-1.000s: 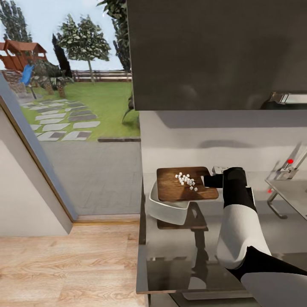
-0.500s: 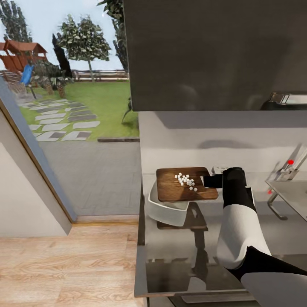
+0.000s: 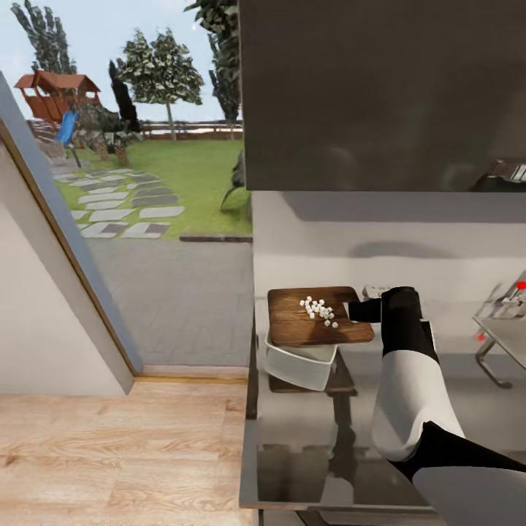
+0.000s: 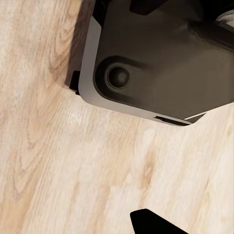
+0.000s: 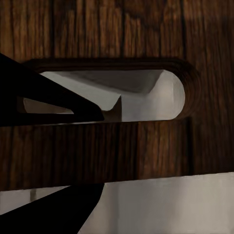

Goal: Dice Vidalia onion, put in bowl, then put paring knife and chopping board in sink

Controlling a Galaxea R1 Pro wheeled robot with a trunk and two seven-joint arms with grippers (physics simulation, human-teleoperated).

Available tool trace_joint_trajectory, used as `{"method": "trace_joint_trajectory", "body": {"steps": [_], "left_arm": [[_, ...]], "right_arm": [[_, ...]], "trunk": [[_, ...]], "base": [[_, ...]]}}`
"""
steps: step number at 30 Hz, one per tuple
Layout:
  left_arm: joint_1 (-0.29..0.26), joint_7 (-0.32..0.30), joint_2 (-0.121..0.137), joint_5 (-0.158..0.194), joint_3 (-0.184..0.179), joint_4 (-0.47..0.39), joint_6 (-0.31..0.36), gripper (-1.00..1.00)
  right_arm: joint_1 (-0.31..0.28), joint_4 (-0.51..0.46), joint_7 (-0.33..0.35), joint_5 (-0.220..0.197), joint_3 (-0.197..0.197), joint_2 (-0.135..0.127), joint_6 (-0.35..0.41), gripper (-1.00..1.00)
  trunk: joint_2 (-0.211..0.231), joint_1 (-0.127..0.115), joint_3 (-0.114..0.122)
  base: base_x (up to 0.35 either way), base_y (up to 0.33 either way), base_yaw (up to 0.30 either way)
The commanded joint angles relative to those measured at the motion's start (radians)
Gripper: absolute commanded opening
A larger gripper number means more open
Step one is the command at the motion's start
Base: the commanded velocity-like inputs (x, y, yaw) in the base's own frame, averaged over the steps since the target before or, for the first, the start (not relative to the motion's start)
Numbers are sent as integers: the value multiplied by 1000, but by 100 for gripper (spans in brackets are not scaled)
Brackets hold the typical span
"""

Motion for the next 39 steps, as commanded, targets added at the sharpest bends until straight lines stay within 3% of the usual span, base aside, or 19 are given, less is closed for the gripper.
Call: {"method": "trace_joint_trajectory", "body": {"steps": [1, 10, 26, 34, 38, 39], "left_arm": [[-2, 0, -1, 6, -8, 4, -5, 100], [-2, 0, -1, 6, -8, 3, -4, 100], [-2, 0, -2, 6, -8, 3, -6, 100], [-2, 0, -3, 6, -8, 3, -6, 100], [-2, 0, -2, 6, -8, 5, -5, 100], [-2, 0, -2, 6, -8, 5, -5, 100]], "right_arm": [[-1, -1, 10, 10, -4, 1, 0, -100], [-1, -1, 11, 10, -4, 1, 0, -100], [-1, -2, 11, 11, 3, 1, -1, -100], [-1, -3, 8, 14, 112, 1, -1, -100], [-1, -5, 1, 26, 196, 1, 3, -100], [-1, -5, 1, 28, 202, 1, 4, -100]], "trunk": [[-2, 1, -2], [-2, 1, -4], [-2, 1, -4], [-2, 1, -4], [-2, 1, -4], [-2, 1, -4]], "base": [[0, -91, 139], [0, -206, 70], [0, -9, 1], [0, 0, 0], [0, 0, 0], [0, 0, 0]]}}
